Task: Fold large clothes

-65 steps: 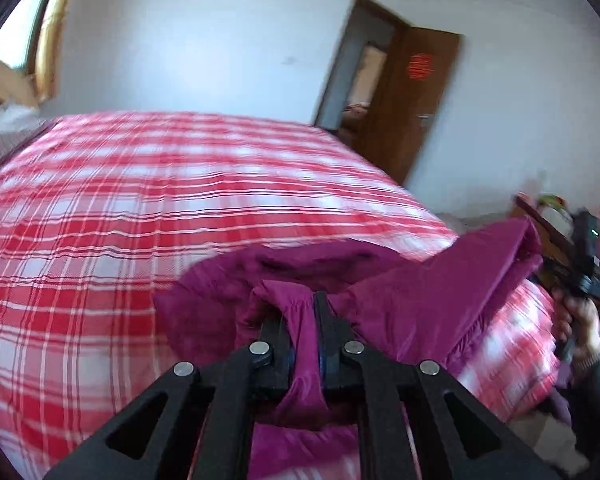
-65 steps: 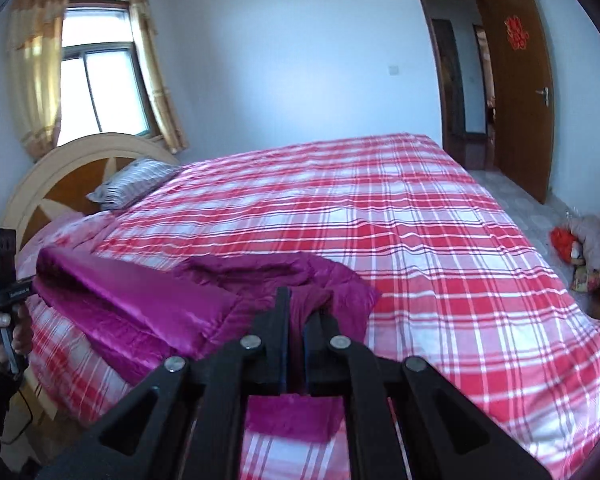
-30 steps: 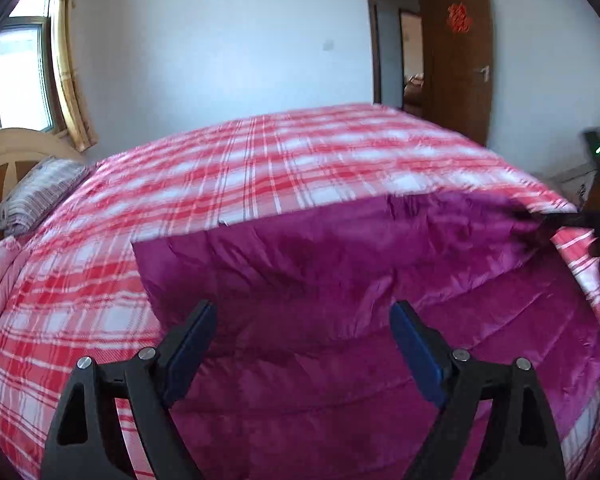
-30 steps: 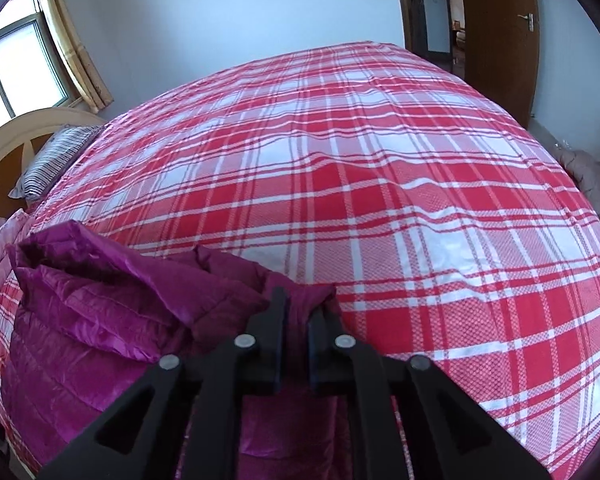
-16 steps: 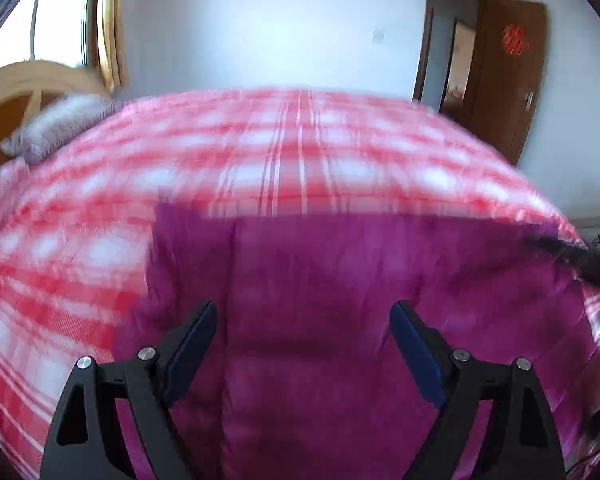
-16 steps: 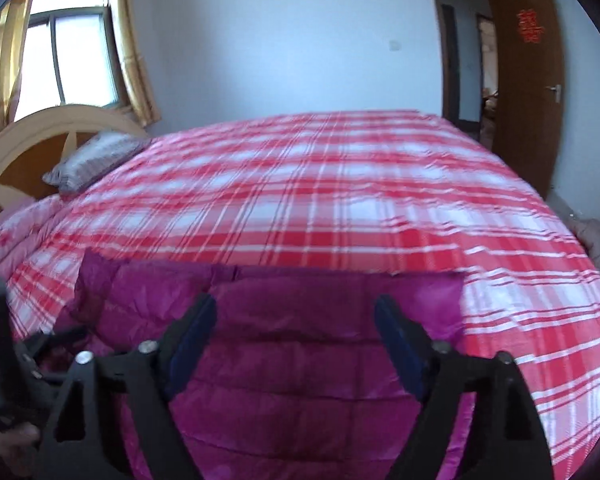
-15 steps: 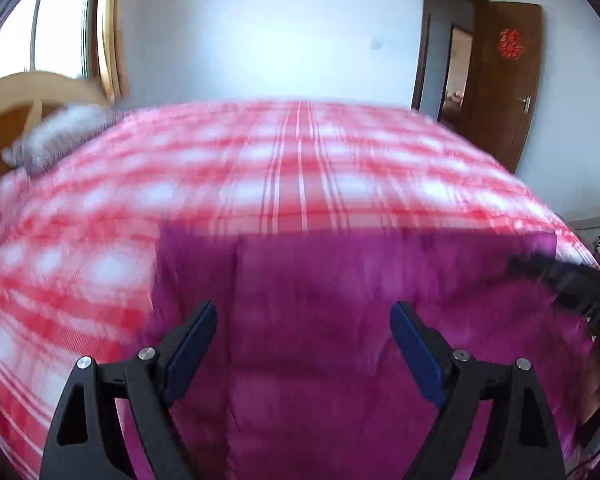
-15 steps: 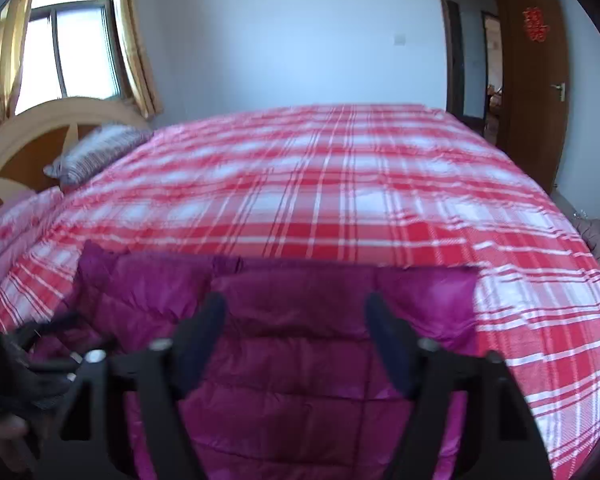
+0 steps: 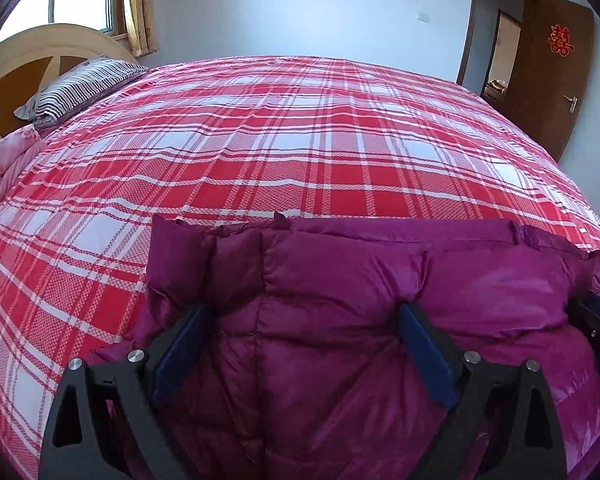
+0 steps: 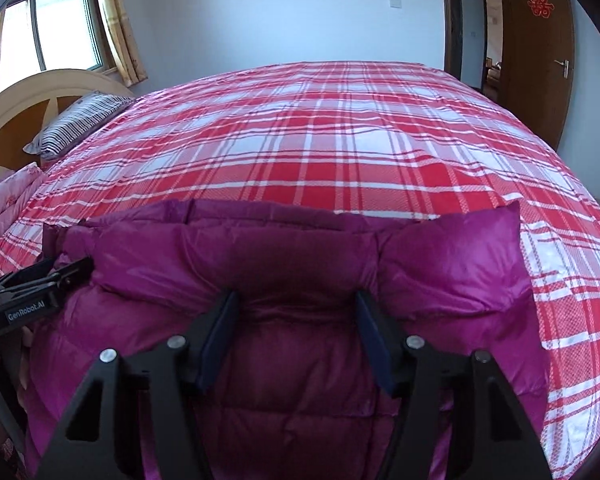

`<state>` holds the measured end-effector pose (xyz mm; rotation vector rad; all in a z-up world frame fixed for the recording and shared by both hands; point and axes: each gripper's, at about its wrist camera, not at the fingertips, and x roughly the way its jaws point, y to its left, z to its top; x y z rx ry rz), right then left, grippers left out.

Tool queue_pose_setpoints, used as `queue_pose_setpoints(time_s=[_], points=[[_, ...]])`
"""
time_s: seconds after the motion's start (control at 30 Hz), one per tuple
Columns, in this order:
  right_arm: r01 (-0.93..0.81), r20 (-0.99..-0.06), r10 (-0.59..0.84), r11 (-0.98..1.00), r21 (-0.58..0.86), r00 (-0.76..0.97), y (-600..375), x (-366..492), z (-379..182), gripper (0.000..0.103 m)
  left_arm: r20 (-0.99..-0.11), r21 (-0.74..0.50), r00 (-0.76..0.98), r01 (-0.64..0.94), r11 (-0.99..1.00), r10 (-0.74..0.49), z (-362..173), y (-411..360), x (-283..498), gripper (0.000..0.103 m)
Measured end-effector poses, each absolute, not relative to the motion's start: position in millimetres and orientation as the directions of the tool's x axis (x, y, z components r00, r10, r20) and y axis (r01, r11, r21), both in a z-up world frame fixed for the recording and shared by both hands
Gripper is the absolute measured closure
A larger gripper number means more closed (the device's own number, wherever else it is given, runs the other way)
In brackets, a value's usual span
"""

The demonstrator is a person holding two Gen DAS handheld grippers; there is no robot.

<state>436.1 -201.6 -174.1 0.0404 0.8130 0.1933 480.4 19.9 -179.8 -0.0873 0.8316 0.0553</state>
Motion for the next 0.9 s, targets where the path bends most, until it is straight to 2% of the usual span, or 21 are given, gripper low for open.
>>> queue_pose_setpoints(time_s=[0.23,0.9], points=[[-0.146,-0.731,0.189,0.982,0.123,0.656,-204,440,-182,0.036,-0.756,-0.09,0.654,-0.083,0.992,-0.014,-186,22,484,0.005],[-0.134,-0.752,0.147,0.988,0.079,0.643,-198,444,-191,0.032,-0.771,-0.076,0.637,-0.084,0.994,-0.005,-192,21,487,0.003]])
